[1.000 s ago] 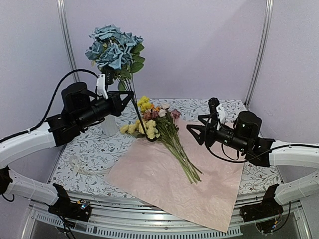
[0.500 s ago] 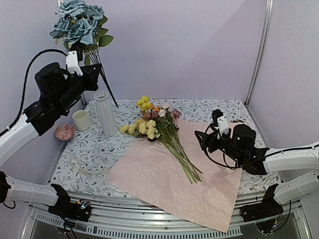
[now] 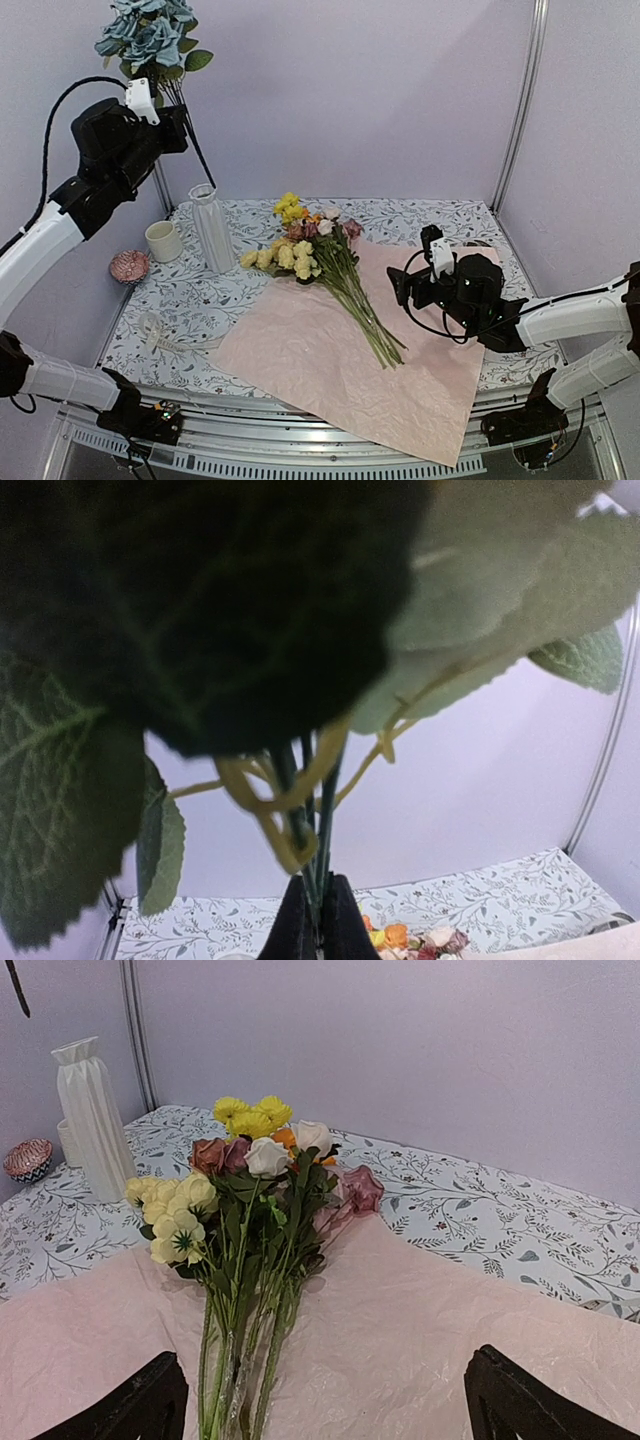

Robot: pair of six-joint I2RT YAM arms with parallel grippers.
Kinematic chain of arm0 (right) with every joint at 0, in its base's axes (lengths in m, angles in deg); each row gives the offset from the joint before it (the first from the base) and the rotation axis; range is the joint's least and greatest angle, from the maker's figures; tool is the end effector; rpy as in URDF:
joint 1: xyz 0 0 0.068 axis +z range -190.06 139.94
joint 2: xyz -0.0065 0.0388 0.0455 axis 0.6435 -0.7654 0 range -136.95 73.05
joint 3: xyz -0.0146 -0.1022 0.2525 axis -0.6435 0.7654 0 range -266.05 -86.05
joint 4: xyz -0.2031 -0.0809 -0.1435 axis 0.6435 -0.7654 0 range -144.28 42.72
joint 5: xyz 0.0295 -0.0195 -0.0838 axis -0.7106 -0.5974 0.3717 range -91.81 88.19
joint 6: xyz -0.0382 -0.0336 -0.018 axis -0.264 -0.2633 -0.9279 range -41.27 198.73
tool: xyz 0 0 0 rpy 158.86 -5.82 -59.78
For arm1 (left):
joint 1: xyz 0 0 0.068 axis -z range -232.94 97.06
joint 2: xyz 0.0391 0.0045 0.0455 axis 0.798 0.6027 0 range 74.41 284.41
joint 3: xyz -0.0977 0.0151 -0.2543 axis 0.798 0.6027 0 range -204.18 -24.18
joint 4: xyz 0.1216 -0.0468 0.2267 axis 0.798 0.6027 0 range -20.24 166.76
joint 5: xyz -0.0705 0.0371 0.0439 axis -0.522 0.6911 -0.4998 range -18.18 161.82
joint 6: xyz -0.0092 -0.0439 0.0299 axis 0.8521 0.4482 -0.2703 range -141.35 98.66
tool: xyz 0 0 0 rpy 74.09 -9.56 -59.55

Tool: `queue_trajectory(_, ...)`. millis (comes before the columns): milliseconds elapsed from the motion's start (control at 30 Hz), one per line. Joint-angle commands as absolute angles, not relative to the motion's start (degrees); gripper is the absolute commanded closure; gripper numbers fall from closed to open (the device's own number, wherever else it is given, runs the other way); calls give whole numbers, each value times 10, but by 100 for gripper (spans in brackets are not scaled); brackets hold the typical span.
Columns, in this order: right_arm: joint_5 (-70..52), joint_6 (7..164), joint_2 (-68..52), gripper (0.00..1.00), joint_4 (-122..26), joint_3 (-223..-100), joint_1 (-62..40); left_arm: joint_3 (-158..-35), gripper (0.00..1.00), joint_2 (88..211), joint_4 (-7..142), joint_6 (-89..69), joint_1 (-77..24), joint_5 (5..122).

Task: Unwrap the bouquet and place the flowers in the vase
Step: Place the fake flower on the flattened wrapping paper.

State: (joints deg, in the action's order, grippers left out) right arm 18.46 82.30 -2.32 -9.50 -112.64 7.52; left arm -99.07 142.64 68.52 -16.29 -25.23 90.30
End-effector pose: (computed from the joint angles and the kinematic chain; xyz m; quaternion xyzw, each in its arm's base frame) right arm 0.1883 0.1876 0.2036 -0.1808 0.7462 0.1478 0.6234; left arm 0.2401 -0.1133 0.4615 0.0086 0.6594 -0.1087 0.7439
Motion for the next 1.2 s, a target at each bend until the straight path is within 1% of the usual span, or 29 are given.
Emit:
queue_trajectory(0, 195, 825, -31, 1, -78, -1140, 77, -1010, 100, 1438, 670, -182, -272, 891)
queue_trajectory(167, 195, 821, -34, 1, -77, -1143, 77, -1012, 100, 1461, 629, -224, -291, 900)
queue_trajectory(400, 195, 815, -29, 1, -78, -1142, 77, -1034, 100, 1503, 629, -207, -308, 887)
queue_trajectory(500, 195, 815, -24, 1, -78, -1140, 77, -1032, 100, 1499, 643, -165, -306, 826)
queue_trajectory(600, 194, 815, -24, 1, -78, -1139, 77, -1009, 100, 1484, 638, -107, -301, 698)
queue_trajectory(633, 192, 814, -25, 1, -79, -1141, 77, -996, 100, 1480, 632, -88, -295, 663)
queue_trajectory(700, 190, 813, -27, 1, -81, -1142, 77, -972, 100, 1473, 624, -60, -276, 632)
queue_trajectory(833, 187, 814, -33, 1, -87, -1147, 77, -914, 100, 1466, 611, 10, -226, 636)
queue_trajectory(933, 167, 815, -32, 0, -88, -1149, 77, -863, 100, 1483, 558, 75, -173, 633)
queue_trajectory(1000, 98, 810, -24, 4, -88, -1146, 77, -840, 100, 1512, 511, 110, -140, 626)
queue_trajectory(1067, 1, 799, -16, 8, -87, -1145, 77, -840, 100, 1553, 476, 132, -114, 616)
queue_trajectory(1167, -19, 798, -2, 8, -90, -1141, 77, -875, 100, 1625, 475, 145, -87, 599)
